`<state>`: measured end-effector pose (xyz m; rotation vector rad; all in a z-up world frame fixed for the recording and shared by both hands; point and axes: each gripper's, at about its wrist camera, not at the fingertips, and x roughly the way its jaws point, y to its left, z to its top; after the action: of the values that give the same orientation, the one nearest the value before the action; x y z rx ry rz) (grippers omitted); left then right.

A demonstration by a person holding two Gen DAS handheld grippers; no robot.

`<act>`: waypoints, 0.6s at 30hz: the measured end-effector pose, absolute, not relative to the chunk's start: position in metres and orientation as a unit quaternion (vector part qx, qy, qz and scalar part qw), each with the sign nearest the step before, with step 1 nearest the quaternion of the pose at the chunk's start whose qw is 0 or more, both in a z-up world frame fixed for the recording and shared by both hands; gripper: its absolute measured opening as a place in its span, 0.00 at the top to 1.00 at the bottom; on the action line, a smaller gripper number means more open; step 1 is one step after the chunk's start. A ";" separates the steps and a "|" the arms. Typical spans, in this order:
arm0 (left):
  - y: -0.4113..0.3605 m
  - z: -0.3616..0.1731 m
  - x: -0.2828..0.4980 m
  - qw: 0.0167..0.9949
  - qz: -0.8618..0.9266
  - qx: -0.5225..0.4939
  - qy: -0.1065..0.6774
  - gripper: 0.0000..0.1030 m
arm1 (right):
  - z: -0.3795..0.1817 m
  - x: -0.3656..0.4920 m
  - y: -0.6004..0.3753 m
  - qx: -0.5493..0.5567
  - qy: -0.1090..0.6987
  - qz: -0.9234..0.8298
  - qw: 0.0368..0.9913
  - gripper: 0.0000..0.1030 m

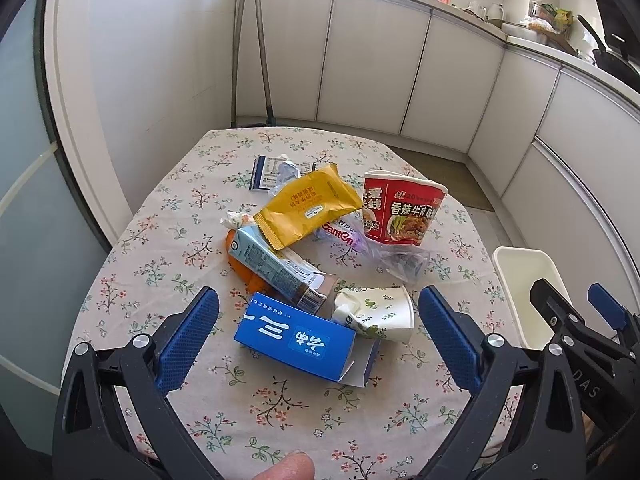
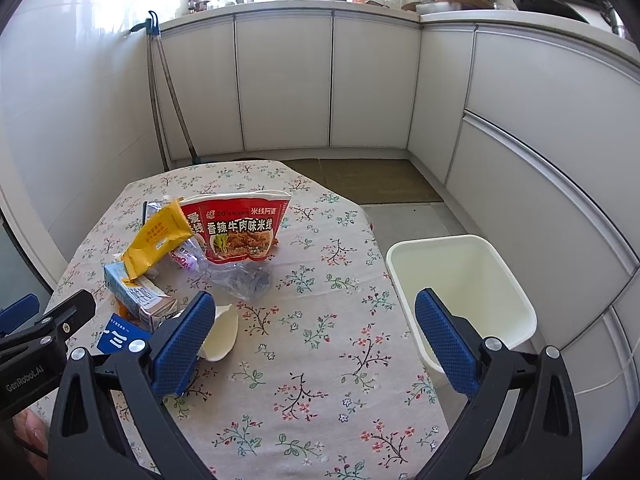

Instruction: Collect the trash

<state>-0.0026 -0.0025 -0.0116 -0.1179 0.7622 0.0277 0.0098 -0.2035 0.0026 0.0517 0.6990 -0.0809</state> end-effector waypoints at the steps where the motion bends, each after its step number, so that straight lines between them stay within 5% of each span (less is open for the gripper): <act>1: -0.002 -0.011 -0.002 0.926 0.012 -0.058 0.373 0.07 | 0.002 0.010 -0.204 0.026 0.343 -0.039 0.938 0.06; 18: -0.003 -0.011 -0.001 0.924 0.008 -0.060 0.377 0.07 | 0.004 0.009 -0.204 0.028 0.342 -0.037 0.939 0.06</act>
<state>-0.0008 -0.0033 -0.0110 -0.1223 0.7745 0.0169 0.0091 -0.2043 0.0035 0.0582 0.6977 -0.0763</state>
